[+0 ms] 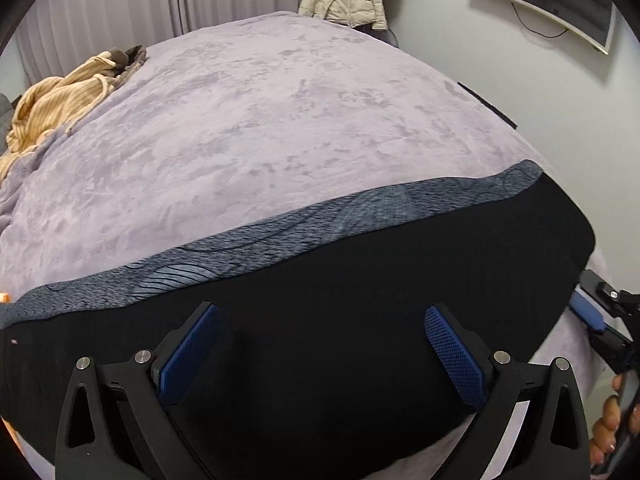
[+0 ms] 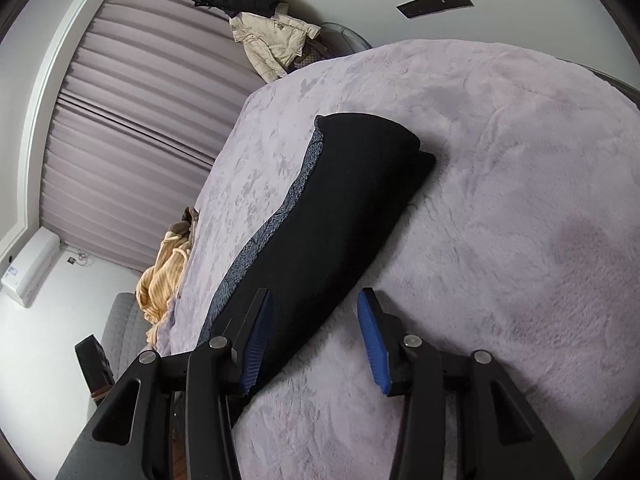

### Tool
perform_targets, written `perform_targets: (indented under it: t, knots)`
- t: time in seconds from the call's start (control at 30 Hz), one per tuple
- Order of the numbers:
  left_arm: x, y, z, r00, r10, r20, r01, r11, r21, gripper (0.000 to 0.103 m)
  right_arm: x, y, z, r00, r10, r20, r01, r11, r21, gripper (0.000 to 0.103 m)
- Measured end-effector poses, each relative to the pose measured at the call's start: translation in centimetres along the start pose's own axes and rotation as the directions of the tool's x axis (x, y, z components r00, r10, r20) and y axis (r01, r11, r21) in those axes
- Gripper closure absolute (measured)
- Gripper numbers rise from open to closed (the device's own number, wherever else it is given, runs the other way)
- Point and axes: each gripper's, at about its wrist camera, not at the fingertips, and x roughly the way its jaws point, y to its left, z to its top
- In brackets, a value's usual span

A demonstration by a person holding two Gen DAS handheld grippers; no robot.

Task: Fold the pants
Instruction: 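Grasp the folded pants edge with both grippers and lift it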

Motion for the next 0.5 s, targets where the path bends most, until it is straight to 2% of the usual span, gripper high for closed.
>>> perform_targets:
  t: [0.07,0.13,0.27,0.33,0.37,0.4,0.43,0.47,0.5]
  knots:
    - [0.8,-1.7,-0.2,1.0,-0.007,-0.01,0.007,1.0,0.022,0.001,0.7,0.0,0.4,1.0,-0.005,-0.002,0.005,1.0,0.012,0.055]
    - [2.6,-3.1,-0.8,0.999,0.016,-0.039,-0.013,0.998,0.059,0.001,1.2,-0.2,0.6,1.0,-0.03,-0.004,0.03,0.999,0.02,0.055]
    - [3.4,-3.6,-1.9,0.999,0.044,0.02,-0.045,0.997,0.066,0.0,1.9,-0.6,1.2,0.999,-0.042,0.004,0.041,0.998,0.048,0.055]
    - [3.3,-3.6,-1.7,0.999,0.042,0.012,-0.043,0.996,0.078,0.0,2.7,-0.8,1.9,0.999,-0.048,0.014,0.048,0.998,0.036,0.055]
    - [3.1,-3.3,-1.4,1.0,0.028,-0.009,-0.027,0.997,0.067,0.0,3.1,-0.8,2.2,0.999,-0.044,0.019,0.043,0.998,0.034,0.059]
    - [2.7,-2.9,-1.1,1.0,-0.01,-0.029,0.011,0.999,0.044,0.0,3.5,-0.8,2.5,0.999,-0.036,0.019,0.035,0.999,0.028,0.061]
    - [2.1,-2.6,-0.9,0.996,-0.081,-0.031,0.082,0.997,0.017,0.0,3.8,-0.8,2.8,0.999,-0.036,0.015,0.036,0.999,0.024,0.075]
    - [1.3,-2.1,-0.8,0.985,-0.173,-0.013,0.172,0.985,-0.017,0.0,4.0,-1.0,3.0,0.999,-0.031,0.012,0.03,0.999,0.026,0.08]
    - [0.2,-1.9,-0.6,0.964,-0.266,0.02,0.267,0.963,-0.045,0.0,4.1,-1.1,3.0,1.0,-0.014,0.012,0.014,0.999,0.035,0.081]
